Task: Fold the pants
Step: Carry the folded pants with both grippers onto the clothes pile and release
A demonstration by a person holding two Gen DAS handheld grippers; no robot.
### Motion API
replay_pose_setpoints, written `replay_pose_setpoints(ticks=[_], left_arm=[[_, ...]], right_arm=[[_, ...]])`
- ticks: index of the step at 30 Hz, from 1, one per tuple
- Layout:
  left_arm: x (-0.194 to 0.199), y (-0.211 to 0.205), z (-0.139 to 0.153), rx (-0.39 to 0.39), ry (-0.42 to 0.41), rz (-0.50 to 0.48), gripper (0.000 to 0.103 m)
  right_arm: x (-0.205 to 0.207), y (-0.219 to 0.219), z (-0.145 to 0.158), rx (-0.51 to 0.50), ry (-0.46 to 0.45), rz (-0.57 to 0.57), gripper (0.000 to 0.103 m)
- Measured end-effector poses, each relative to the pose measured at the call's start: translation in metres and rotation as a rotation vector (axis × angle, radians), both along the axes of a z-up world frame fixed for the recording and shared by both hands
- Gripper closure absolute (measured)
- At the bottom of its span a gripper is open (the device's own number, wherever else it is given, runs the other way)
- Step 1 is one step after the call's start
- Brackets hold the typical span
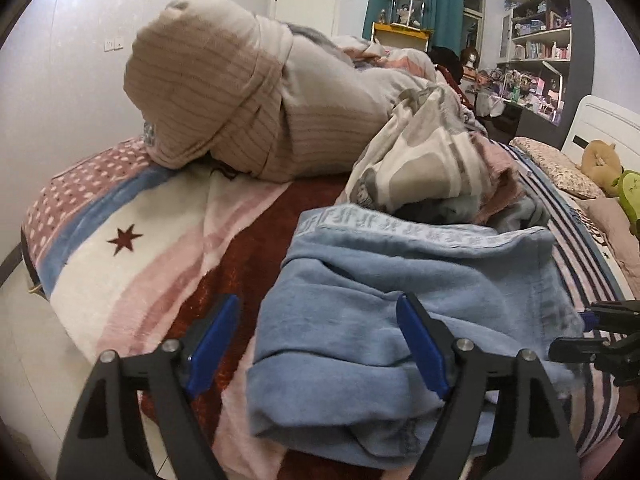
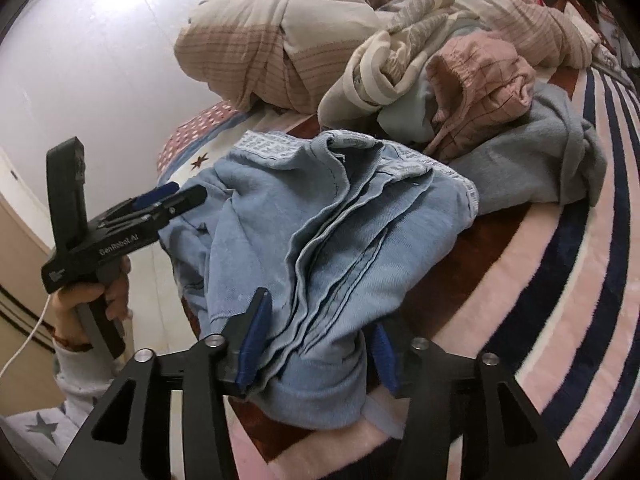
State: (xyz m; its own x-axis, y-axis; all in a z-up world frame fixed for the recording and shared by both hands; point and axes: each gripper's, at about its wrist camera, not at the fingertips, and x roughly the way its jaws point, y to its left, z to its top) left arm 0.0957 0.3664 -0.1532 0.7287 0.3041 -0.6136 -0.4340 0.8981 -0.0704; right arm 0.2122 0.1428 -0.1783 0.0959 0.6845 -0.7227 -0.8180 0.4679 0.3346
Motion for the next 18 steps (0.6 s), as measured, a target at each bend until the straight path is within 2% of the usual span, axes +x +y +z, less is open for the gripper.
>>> replay_pose_setpoints(ticks=[3, 6, 9, 11, 14, 18], left_arm=[[-0.005, -0.014, 0.011, 0.016, -0.016, -0.007, 0.025], [-0.010, -0.032, 0.022, 0.016, -0.043, -0.027, 0.024], [-0.011, -0.053, 0.030, -0.004, -0.064, -0.052, 0.020], [-0.011, -0.069, 0.035, -0.011, -0.070, -0.079, 0.020], [-0.011, -0.097, 0.042, -0.018, -0.077, -0.106, 0.019], [-0.008, -0.133, 0.050, -0.027, -0.091, -0.146, 0.015]], right_arm=[[-0.007, -0.009, 0.007, 0.007, -0.027, 0.006, 0.050], [-0.013, -0.025, 0.014, 0.023, -0.046, 0.000, 0.041], [-0.019, -0.042, 0.022, 0.024, -0.072, -0.026, 0.034], [-0.022, -0.054, 0.026, 0.014, -0.092, -0.049, 0.025], [-0.029, -0.076, 0.033, 0.010, -0.131, -0.073, 0.016], [-0.036, -0.116, 0.040, 0.003, -0.174, -0.139, 0.011]])
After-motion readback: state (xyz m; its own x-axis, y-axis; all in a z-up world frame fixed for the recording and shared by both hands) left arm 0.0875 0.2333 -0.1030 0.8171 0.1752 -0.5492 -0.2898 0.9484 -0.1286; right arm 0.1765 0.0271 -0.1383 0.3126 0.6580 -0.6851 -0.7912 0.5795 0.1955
